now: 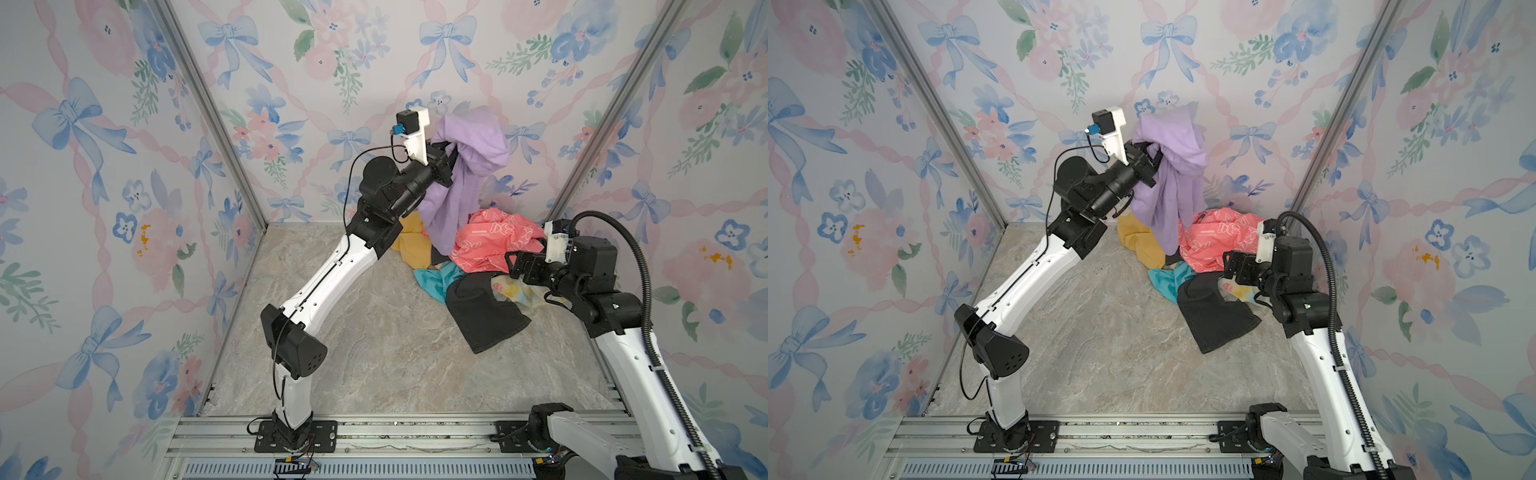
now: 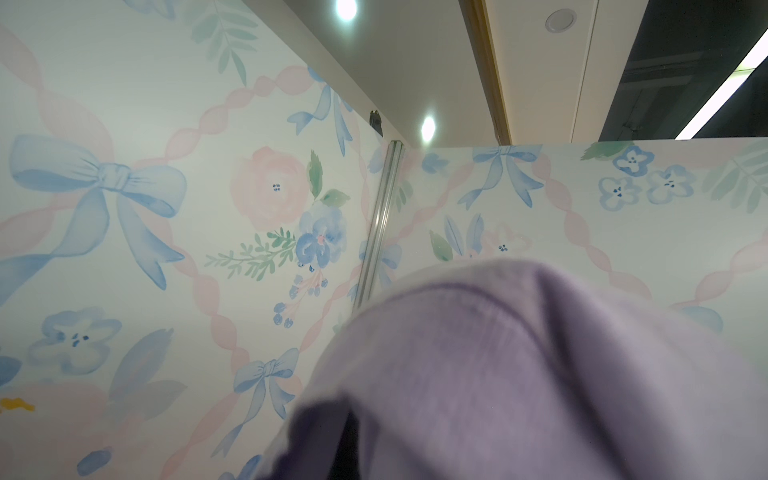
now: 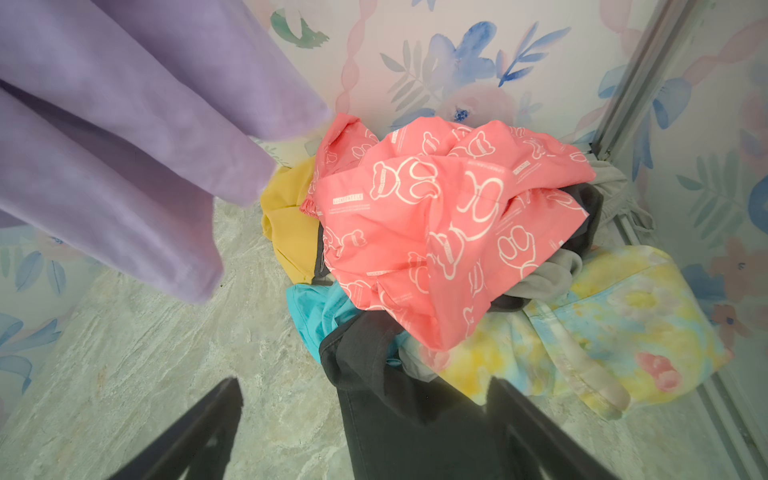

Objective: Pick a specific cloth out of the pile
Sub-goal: 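Carry the lavender cloth away with the left gripper while the right gripper lowers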

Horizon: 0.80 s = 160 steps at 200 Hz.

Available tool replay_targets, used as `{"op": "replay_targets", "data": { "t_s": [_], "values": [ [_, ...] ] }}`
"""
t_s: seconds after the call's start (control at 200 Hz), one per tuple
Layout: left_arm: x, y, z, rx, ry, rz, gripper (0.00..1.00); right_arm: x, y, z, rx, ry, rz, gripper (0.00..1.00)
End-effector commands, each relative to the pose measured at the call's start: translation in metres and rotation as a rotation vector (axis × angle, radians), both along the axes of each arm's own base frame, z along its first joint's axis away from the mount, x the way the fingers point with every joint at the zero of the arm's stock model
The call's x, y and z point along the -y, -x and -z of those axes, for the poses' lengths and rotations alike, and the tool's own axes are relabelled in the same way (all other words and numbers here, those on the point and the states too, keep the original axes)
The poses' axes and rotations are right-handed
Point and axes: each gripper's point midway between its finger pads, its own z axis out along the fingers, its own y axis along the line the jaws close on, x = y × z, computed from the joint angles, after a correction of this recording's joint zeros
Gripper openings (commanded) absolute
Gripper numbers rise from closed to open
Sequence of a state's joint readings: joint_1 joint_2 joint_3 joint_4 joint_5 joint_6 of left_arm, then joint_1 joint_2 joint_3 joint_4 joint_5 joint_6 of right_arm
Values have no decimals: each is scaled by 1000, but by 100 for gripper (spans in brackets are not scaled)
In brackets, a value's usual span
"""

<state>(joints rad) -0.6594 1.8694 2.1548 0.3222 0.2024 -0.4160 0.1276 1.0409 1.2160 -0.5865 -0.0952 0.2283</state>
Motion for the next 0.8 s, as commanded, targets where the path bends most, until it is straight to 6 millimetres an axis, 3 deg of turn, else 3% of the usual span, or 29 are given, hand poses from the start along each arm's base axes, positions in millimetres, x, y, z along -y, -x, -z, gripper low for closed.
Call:
{"op": "replay_targets", "data": {
  "t_s": [0.0,0.09,0.2,0.3,0.405,0.575,0.795],
  "values": [
    [-45,29,-38,102,-5,-86,0,-8,-6,12,-12,45,-17,96],
    [-76,23,-34,89,-41,-173,0,-18,-7,16,-19,70,-40,97],
    [-129,4,-20,39,-71,-289,0,-31,-6,17,-7,94,-77,98],
    [-177,-15,8,-34,-102,-424,0,-46,-3,19,2,103,-126,98],
    [-220,-31,53,-132,-131,-557,0,-71,1,23,13,135,-209,99],
    [-268,-45,119,-238,-197,-773,0,-109,7,30,31,186,-309,98],
    [-325,-65,160,-304,-164,-889,0,-138,17,41,35,176,-380,98]
  ]
}}
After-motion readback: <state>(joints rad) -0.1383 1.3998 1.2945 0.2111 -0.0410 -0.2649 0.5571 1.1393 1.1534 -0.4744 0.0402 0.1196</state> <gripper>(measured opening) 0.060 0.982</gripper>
